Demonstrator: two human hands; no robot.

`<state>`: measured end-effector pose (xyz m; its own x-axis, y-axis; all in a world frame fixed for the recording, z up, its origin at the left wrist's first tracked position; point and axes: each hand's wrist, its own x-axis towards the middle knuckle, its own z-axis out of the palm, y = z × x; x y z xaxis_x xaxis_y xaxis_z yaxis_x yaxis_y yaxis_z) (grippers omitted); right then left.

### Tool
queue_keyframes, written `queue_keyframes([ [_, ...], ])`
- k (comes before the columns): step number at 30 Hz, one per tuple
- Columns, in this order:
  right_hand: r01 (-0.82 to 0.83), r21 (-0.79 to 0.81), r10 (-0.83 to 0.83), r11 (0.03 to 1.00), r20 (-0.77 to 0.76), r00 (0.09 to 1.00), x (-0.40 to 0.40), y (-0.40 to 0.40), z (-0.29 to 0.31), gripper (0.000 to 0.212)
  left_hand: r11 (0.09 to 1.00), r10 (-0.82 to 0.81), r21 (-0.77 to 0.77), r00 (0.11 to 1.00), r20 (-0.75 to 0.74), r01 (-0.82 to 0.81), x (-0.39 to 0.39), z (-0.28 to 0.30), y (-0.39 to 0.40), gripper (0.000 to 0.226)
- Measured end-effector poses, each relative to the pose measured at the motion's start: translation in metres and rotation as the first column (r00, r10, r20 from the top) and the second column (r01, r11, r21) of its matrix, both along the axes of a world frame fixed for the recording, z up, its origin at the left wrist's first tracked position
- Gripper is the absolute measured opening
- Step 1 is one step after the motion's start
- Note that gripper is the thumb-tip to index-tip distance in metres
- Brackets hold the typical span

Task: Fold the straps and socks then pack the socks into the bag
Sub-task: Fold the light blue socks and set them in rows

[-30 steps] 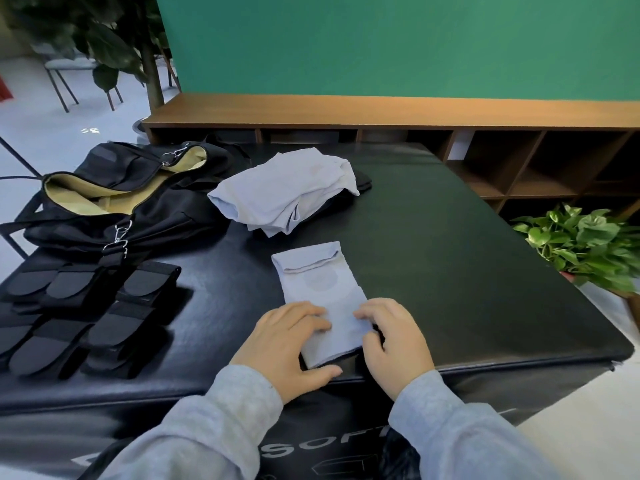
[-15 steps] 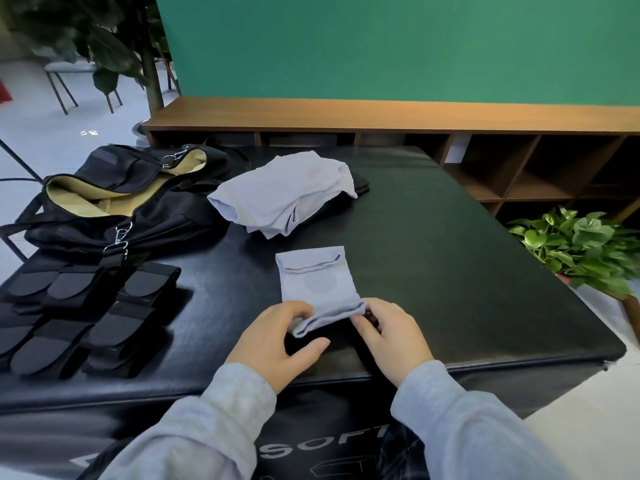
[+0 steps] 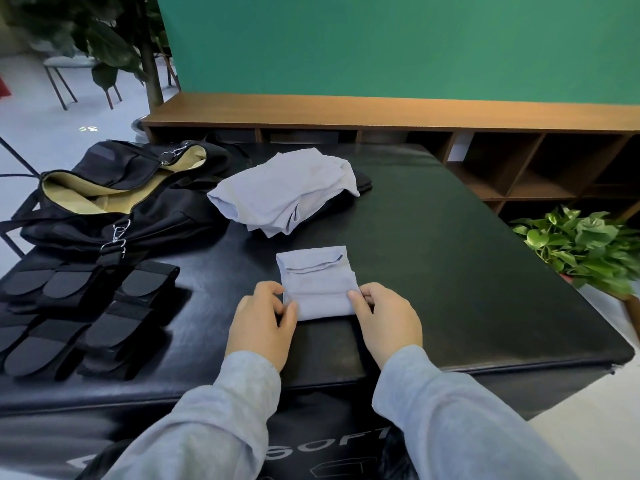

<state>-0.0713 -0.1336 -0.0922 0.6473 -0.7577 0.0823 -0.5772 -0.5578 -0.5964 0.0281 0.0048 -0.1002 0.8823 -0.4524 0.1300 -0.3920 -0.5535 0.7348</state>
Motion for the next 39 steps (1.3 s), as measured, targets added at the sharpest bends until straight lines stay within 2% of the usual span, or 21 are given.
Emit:
queue_keyframes([
  [3, 0.018, -0.048, -0.019, 0.999, -0.014, 1.0, 0.001, 0.004, 0.0, 0.017, 0.998, -0.011, 0.059, 0.998, 0.064, 0.008, -0.003, 0.003, -0.001, 0.01],
  [6, 0.006, -0.1, -0.001, 0.995, 0.052, 0.999, -0.001, 0.009, -0.005, 0.015, 0.99, -0.088, 0.127, 0.98, 0.178, 0.066, -0.001, 0.0, 0.0, 0.017],
  [9, -0.104, -0.215, 0.127, 0.971, 0.096, 0.987, -0.003, 0.012, -0.01, 0.031, 0.98, -0.149, 0.168, 0.958, 0.246, 0.109, 0.001, -0.006, 0.001, 0.028],
  [12, -0.249, -0.201, 0.244, 0.947, -0.047, 0.969, -0.002, 0.012, -0.006, 0.052, 0.975, -0.177, 0.184, 0.944, 0.279, 0.129, -0.001, -0.008, 0.0, 0.029],
  [14, -0.276, -0.185, 0.263, 0.943, -0.092, 0.96, -0.002, 0.009, -0.005, 0.055, 0.973, -0.186, 0.188, 0.937, 0.295, 0.134, -0.003, -0.01, 0.001, 0.043],
  [16, -0.25, -0.173, 0.244, 0.953, -0.053, 0.968, -0.001, 0.008, -0.004, 0.051, 0.962, -0.237, 0.214, 0.907, 0.347, 0.169, -0.004, -0.012, 0.001, 0.053],
  [19, -0.222, -0.188, 0.219, 0.957, -0.037, 0.975, -0.001, 0.008, -0.006, 0.043, 0.944, -0.307, 0.234, 0.883, 0.354, 0.234, -0.002, -0.015, 0.001, 0.055],
  [24, -0.16, -0.132, 0.17, 0.978, 0.068, 0.983, -0.004, 0.009, -0.007, 0.022, 0.966, -0.257, 0.076, 0.898, 0.356, 0.247, -0.001, -0.016, 0.004, 0.038],
  [27, -0.138, -0.116, 0.153, 0.984, 0.136, 0.979, -0.005, 0.01, -0.006, 0.007, 0.971, -0.214, -0.038, 0.923, 0.319, 0.238, -0.001, -0.013, 0.005, 0.02],
  [31, -0.144, -0.061, 0.155, 0.988, 0.267, 0.951, -0.009, 0.01, -0.004, 0.016, 0.944, -0.202, -0.194, 0.932, 0.302, 0.268, 0.0, -0.013, 0.007, 0.007],
  [33, -0.173, -0.035, 0.176, 0.984, 0.269, 0.947, -0.01, 0.01, -0.005, 0.008, 0.934, -0.226, -0.218, 0.942, 0.247, 0.281, 0.0, -0.013, 0.008, 0.008],
  [36, -0.152, 0.045, 0.141, 0.987, 0.197, 0.97, -0.009, 0.009, -0.004, 0.009, 0.942, -0.232, -0.229, 0.97, 0.077, 0.244, -0.002, -0.008, 0.01, 0.012],
  [39, -0.085, 0.115, 0.065, 0.99, 0.169, 0.983, -0.008, 0.009, -0.002, 0.01, 0.972, -0.173, -0.174, 0.982, -0.068, 0.16, -0.002, -0.005, 0.009, 0.036],
])
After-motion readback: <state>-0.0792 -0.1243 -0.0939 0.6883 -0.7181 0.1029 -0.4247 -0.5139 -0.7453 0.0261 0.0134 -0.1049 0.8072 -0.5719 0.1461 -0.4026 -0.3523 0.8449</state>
